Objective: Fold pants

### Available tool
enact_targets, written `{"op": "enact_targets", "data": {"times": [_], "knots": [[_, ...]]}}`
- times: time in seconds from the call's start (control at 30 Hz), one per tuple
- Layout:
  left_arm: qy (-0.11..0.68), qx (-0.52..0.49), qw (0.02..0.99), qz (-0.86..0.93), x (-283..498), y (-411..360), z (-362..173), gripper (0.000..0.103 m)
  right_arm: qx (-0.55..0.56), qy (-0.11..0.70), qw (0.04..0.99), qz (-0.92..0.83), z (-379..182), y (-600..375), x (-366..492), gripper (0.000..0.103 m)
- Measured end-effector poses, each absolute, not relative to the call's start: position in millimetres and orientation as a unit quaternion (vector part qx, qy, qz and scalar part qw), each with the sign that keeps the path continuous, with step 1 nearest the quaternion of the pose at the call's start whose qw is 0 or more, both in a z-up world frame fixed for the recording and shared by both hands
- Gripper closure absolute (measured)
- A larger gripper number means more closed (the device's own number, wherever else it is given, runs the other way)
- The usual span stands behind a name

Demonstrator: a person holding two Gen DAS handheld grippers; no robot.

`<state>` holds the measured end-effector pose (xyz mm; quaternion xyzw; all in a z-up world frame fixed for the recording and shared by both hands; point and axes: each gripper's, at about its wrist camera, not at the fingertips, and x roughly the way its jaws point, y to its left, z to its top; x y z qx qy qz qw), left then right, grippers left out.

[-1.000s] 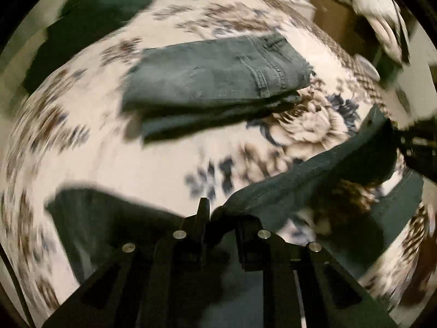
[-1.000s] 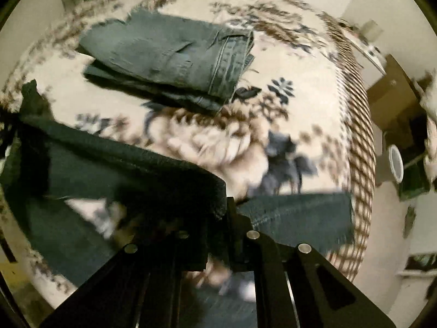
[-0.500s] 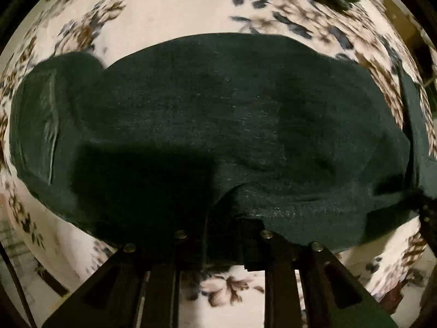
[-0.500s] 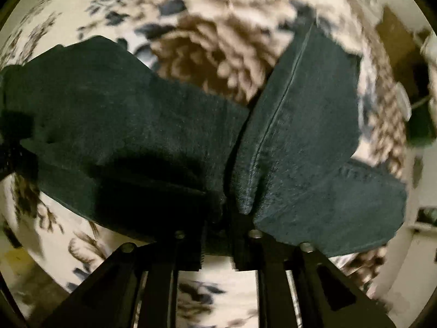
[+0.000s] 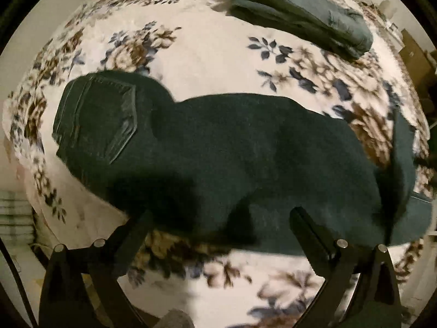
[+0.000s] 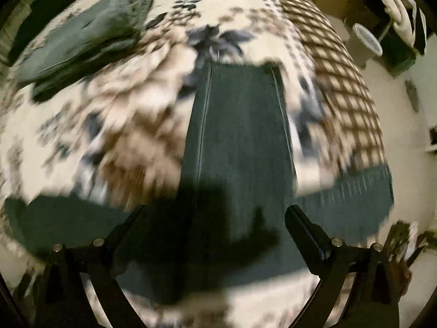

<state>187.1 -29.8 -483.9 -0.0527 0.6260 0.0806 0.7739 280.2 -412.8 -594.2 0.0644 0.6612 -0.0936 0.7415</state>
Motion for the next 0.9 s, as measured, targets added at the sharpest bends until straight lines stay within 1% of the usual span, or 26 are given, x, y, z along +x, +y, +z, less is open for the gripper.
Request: {"op": "enact_targets", "data": {"times": [0.03,0.07,0.1,0.13,0.17,0.2,0.27,0.3,0.33,0.43,0.47,0.5,0.53,0.6,0.63,0.73,0.83,0.9], "knots": [[0.624,-0.044,0.775,0.085,190.8,-32.0,-487.9,0.000,0.053,0.668,0.735,-0.103,-611.2,-412.1,300.1,0.002],[0.623,-0.038,0.776,0.088,194.1,-33.9,-490.1,0.000,0.041,0.682,0.722,-0.109,-629.9,-410.5,316.8,0.006],[0.623,-0.033,0.777,0.088,197.3,-35.4,-492.5,0.000,0.033,0.693,0.712,-0.110,-644.3,-409.9,327.8,0.023],[0.622,-0.027,0.778,0.087,200.7,-37.2,-494.8,0.000,0.024,0.699,0.707,-0.110,-653.2,-407.5,333.5,0.037],[0.620,-0.022,0.779,0.086,203.6,-38.3,-495.8,0.000,0.020,0.700,0.705,-0.113,-656.1,-407.4,334.0,0.068],[0.620,-0.022,0.780,0.082,205.3,-40.0,-495.7,0.000,0.047,0.684,0.718,-0.120,-647.2,-415.6,325.9,0.094],[0.616,-0.023,0.783,0.077,206.7,-42.9,-492.2,0.000,0.094,0.650,0.741,-0.142,-618.6,-435.8,307.9,0.093],[0.614,-0.023,0.786,0.073,206.5,-44.9,-490.1,0.000,0.128,0.615,0.762,-0.155,-590.8,-452.5,286.2,0.093],[0.612,-0.022,0.788,0.065,206.1,-47.3,-488.3,0.000,0.143,0.596,0.773,-0.166,-575.4,-462.2,271.8,0.093],[0.606,-0.037,0.792,0.061,202.7,-54.5,-484.4,0.000,0.225,0.517,0.795,-0.225,-533.5,-517.2,197.0,0.092],[0.608,-0.044,0.790,0.057,201.7,-58.6,-485.9,0.000,0.247,0.505,0.792,-0.236,-536.1,-538.0,179.6,0.086],[0.612,-0.049,0.787,0.054,201.0,-62.6,-488.2,0.000,0.273,0.513,0.775,-0.247,-549.2,-559.0,163.6,0.067],[0.618,-0.057,0.783,0.048,199.8,-67.5,-491.9,0.000,0.312,0.540,0.738,-0.258,-572.1,-580.1,146.9,0.060],[0.629,-0.061,0.774,0.040,196.5,-78.9,-498.7,0.000,0.399,0.544,0.691,-0.259,-600.3,-612.1,115.4,0.059],[0.632,-0.058,0.772,0.034,194.6,-85.3,-501.4,0.000,0.450,0.526,0.672,-0.264,-609.4,-621.9,94.7,0.059],[0.635,-0.038,0.771,0.020,188.8,-101.3,-506.2,0.000,0.503,0.474,0.675,-0.259,-614.1,-635.7,75.3,0.059],[0.638,-0.028,0.769,0.014,185.5,-109.0,-509.8,0.000,0.541,0.444,0.673,-0.238,-624.6,-635.7,81.5,0.059],[0.641,-0.023,0.767,0.015,184.7,-112.2,-512.3,0.000,0.542,0.447,0.672,-0.233,-631.0,-637.0,95.9,0.059]]}}
